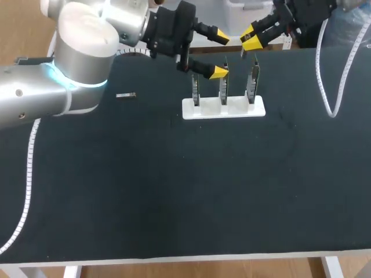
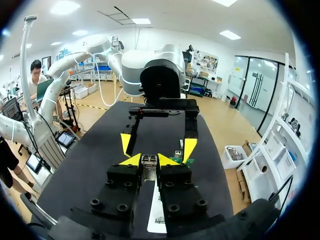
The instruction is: Pick up the optical module with the left hand, and insert it into the network port with the right hand.
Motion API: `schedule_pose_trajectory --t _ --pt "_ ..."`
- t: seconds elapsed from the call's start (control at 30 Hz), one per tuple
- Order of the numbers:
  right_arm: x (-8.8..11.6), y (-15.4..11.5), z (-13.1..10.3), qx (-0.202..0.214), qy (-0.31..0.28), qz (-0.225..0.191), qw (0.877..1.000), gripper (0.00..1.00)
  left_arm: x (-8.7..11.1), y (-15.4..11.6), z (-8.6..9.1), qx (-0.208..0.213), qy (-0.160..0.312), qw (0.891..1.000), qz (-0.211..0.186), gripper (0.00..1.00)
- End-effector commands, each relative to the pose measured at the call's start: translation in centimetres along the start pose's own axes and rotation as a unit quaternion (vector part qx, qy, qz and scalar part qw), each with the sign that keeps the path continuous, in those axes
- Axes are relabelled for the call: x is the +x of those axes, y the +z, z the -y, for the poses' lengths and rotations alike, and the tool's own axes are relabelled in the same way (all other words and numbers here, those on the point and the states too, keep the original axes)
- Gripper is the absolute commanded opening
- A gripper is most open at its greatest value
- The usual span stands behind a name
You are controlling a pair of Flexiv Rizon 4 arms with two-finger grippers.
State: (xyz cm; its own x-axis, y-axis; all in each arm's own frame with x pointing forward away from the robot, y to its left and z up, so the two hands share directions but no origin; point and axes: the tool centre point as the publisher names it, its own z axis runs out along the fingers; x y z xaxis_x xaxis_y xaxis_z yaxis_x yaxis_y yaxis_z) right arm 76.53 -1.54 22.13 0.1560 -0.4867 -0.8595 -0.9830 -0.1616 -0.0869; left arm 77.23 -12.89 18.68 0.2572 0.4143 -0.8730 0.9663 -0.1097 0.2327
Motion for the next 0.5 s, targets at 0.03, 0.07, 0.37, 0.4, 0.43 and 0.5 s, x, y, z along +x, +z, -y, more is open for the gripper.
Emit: schedule_pose_trajectory --t 0.03,0.07,0.37,0.4,0.43,0.5 --pt "0.0 0.0 -0.1 0.002 0.0 -0.001 1.0 0.0 0.1 0.2 -0.5 0.009 0.0 1.0 -0.001 1.0" --pt "0.0 0.0 -0.1 0.002 0.0 -0.001 1.0 0.0 0.1 0.2 -0.5 0.009 0.0 1.0 -0.001 1.0" --pt "0.0 0.0 -0.1 0.002 0.0 -0.001 1.0 0.0 -0.1 0.1 -2.0 0.024 0.014 0.999 -0.034 1.0" --pt "0.0 0.0 -0.1 0.002 0.0 -0.001 1.0 0.0 -0.3 0.0 -2.4 0.028 0.017 0.998 -0.057 1.0" --pt "0.0 0.0 -0.1 0.002 0.0 -0.001 1.0 0.0 -0.3 -0.1 -2.7 0.032 0.022 0.997 -0.069 1.0" --pt "0.0 0.0 -0.1 0.002 0.0 -0.001 1.0 0.0 -0.5 -0.1 -3.1 0.035 0.027 0.996 -0.075 1.0"
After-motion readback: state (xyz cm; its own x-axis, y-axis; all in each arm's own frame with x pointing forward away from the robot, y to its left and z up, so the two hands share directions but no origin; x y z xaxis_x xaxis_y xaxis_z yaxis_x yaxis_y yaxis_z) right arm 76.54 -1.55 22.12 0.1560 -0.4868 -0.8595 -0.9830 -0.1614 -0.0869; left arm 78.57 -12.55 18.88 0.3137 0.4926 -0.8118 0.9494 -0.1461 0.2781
